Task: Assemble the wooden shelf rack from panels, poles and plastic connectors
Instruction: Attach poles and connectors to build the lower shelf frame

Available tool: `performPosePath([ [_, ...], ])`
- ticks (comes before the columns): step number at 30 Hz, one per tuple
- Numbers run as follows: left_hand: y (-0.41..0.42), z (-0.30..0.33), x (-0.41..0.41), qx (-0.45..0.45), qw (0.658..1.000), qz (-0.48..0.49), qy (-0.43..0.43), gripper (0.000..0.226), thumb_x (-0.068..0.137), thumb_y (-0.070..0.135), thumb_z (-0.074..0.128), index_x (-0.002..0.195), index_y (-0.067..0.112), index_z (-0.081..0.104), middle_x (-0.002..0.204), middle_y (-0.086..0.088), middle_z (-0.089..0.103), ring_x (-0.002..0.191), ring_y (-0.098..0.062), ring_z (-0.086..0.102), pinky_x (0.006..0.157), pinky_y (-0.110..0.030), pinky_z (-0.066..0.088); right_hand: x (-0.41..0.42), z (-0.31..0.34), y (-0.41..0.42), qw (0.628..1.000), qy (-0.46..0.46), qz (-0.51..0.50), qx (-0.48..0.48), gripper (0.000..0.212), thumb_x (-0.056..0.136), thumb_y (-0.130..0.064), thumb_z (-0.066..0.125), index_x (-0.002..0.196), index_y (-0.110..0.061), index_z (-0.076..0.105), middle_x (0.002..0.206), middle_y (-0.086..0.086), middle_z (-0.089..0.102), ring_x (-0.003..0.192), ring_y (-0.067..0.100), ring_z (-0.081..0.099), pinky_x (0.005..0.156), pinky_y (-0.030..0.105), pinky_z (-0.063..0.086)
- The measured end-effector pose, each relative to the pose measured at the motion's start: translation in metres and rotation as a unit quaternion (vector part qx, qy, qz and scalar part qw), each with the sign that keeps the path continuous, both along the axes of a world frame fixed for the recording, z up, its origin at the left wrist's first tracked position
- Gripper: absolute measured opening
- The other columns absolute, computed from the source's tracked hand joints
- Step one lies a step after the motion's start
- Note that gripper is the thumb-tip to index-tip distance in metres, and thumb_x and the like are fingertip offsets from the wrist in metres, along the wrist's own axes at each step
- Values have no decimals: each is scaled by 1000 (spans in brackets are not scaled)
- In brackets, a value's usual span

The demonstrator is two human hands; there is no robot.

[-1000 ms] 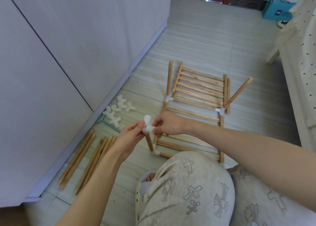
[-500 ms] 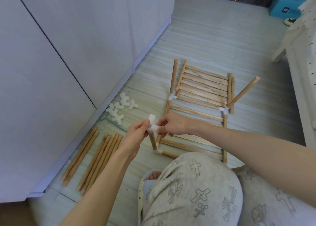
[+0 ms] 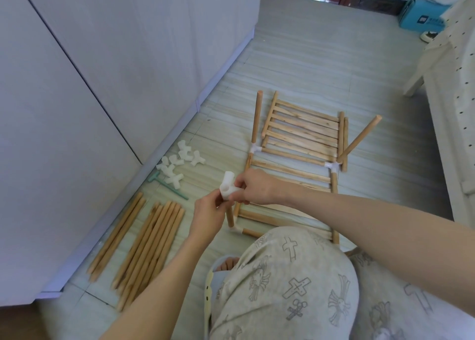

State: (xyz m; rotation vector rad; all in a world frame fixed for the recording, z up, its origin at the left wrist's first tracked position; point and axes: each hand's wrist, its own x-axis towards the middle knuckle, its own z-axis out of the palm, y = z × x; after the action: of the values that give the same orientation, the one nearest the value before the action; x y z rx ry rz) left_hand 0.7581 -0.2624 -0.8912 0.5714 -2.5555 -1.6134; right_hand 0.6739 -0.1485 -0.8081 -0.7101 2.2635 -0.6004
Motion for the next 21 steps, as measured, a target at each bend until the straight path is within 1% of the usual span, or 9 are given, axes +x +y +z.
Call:
performPosePath([
  [2,0,-2,0,-12,1000,-2,8,9,86,11,62,89,18,67,75,7,68,68,6,58,58,-5,40,2,1,2,1000,24,9,-7,27,87,-27,63,83,0,66,69,4,60,63,13,54,59,25,42],
  [4,1,-3,1,-22,1000,-8,20,12,85,7,62,84,19,65,68,13,64,66,10,57,57,-5,40,5,1,4,999,42,21,-13,31,88,-26,60,78,4,64,68,9,54,63,17,49,58,29,37],
  [6,2,-4,1,-31,999,-11,33,21,84,3,62,77,23,61,56,18,57,59,11,54,54,-4,37,6,1,6,998,52,27,-12,36,88,-24,60,78,11,62,67,12,49,62,19,43,55,29,32],
  [8,6,-7,2,-33,999,-13,40,24,82,1,63,74,23,59,51,20,54,56,12,53,53,-4,36,6,1,9,998,53,31,-9,36,88,-24,60,77,11,62,67,12,47,63,19,42,53,27,29],
  [10,10,-10,2,-27,999,-11,41,22,81,1,63,75,22,61,52,21,56,58,11,54,55,-5,38,5,2,12,999,47,27,-7,34,87,-24,61,76,8,62,69,12,50,65,19,44,56,27,32],
  [13,14,-12,0,-9,999,-16,47,22,81,3,64,76,25,63,56,21,59,61,10,56,56,-5,39,3,3,18,999,34,13,-9,32,87,-24,62,83,8,66,72,10,57,68,18,50,63,30,39],
  [18,18,-14,-2,-3,998,-35,45,17,81,4,65,80,21,66,66,19,62,68,11,58,59,-4,40,4,4,27,999,28,12,-18,32,87,-21,61,85,10,65,73,13,56,69,19,49,64,29,38],
  [21,22,-16,-2,-1,998,-41,47,14,81,5,66,82,18,67,67,18,62,69,9,58,61,-5,41,2,5,32,999,26,8,-17,29,87,-20,61,88,8,67,77,15,62,69,17,52,64,28,41],
])
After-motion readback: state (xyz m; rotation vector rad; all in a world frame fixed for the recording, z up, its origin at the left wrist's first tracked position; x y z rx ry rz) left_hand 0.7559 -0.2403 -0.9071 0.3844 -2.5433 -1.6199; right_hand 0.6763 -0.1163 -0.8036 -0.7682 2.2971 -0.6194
